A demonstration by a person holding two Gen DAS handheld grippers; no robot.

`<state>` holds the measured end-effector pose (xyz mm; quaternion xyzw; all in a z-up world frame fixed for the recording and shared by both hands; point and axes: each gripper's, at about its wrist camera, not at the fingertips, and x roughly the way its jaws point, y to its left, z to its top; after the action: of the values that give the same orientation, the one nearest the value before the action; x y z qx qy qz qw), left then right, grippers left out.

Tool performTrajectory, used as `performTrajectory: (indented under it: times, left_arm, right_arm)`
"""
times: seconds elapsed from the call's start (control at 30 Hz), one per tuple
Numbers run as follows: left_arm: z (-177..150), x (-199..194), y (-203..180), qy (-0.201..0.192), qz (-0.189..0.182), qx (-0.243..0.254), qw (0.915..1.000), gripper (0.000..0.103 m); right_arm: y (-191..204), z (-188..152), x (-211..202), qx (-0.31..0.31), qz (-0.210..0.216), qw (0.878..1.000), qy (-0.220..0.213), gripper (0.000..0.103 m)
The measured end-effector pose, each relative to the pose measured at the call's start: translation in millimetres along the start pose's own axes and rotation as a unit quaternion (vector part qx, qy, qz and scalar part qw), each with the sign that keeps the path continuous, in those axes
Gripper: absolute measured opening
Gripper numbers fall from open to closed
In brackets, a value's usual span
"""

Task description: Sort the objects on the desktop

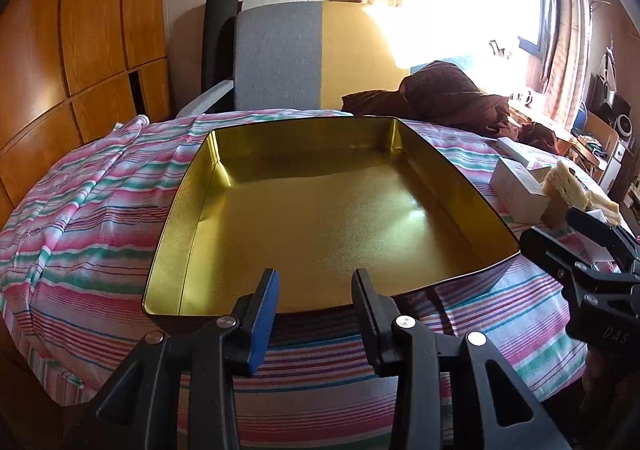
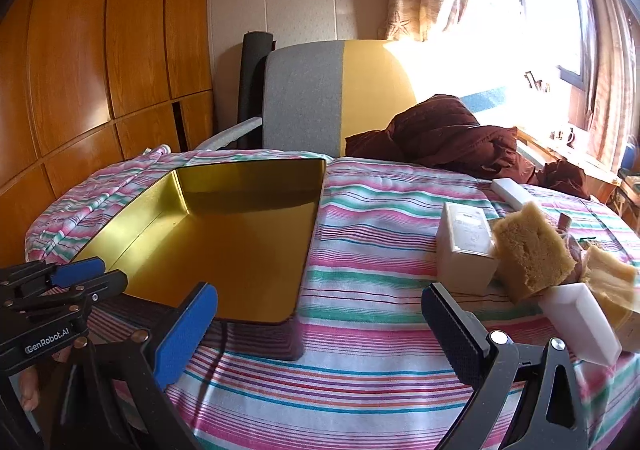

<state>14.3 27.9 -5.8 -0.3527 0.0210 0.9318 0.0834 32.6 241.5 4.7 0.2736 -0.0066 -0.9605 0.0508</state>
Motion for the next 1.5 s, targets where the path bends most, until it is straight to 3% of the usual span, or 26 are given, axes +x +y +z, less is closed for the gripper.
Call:
performTrajectory:
  times: [0.17, 0.3, 0.47, 0.53, 0.7, 0.87, 1.0, 1.2, 1.5]
  left_arm:
    - [-4, -5, -28, -0.002, -0.058, 0.038, 0.9976, 0.039]
    - [-11, -11, -62, -0.008, -0.106, 0.090, 0.9903, 0.039]
    - [-20, -14, -99, -0.001, -0.162, 0.150, 0.9754, 0.040]
    - [-22, -13, -111, 0.004, -0.185, 0.170, 0.9678, 0.046]
    - [-29, -8, -143, 0.020, -0.229, 0.218, 0.9486, 0.047]
    - [-37, 3, -163, 0.045, -0.257, 0.250, 0.9325, 0.047]
    - [-38, 15, -165, 0.072, -0.269, 0.243, 0.9291, 0.047]
    - [-39, 22, -160, 0.087, -0.274, 0.228, 0.9305, 0.047]
    - [-33, 37, -141, 0.116, -0.333, 0.138, 0.9256, 0.052]
  right_arm:
    - [-46, -5, -14, 0.041, -0.026, 0.999, -0.008, 0.103]
    - [-88, -13, -29, 0.080, -0.061, 0.995, -0.011, 0.103]
    - [-132, -20, -46, 0.119, -0.097, 0.988, -0.016, 0.103]
    - [-145, -20, -50, 0.133, -0.105, 0.985, -0.016, 0.103]
    - [-173, -19, -61, 0.169, -0.106, 0.980, -0.020, 0.103]
    - [-176, -15, -69, 0.159, -0.085, 0.983, -0.021, 0.103]
    - [-171, -11, -73, 0.142, -0.075, 0.987, -0.025, 0.103]
    - [-170, -9, -79, 0.131, -0.064, 0.989, -0.026, 0.103]
    - [-190, -18, -86, 0.167, -0.045, 0.985, -0.027, 0.103]
